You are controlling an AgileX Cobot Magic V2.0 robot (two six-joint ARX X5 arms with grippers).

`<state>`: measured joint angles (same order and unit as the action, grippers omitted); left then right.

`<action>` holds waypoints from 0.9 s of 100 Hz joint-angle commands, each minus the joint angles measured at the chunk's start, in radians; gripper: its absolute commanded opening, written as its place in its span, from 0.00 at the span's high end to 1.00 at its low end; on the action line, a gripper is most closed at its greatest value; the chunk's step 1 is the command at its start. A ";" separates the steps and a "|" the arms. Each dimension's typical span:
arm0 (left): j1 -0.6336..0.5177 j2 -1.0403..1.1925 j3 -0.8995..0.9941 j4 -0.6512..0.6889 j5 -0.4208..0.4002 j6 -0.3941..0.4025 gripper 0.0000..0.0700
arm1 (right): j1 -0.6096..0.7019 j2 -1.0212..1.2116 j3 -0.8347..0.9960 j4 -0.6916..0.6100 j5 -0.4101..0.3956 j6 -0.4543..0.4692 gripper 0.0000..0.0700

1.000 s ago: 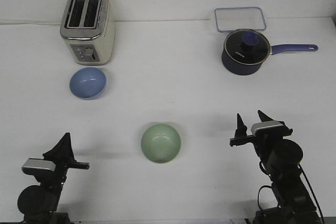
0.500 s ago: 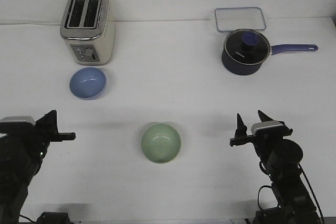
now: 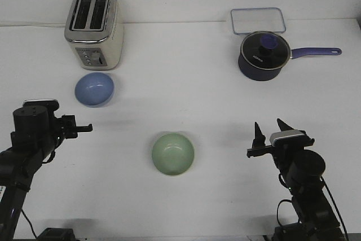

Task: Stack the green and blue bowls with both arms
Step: 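Reach the left gripper forward to the rim of the blue bowl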

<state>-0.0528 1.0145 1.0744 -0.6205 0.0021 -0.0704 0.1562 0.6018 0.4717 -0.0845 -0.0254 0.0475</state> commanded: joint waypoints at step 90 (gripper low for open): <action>0.109 0.717 0.549 -0.071 0.002 -0.019 0.35 | 0.003 0.001 0.005 0.022 0.000 -0.010 0.33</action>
<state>0.0490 1.6474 1.5700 -0.6697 0.0029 -0.0921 0.1562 0.6018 0.4717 -0.0738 -0.0254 0.0475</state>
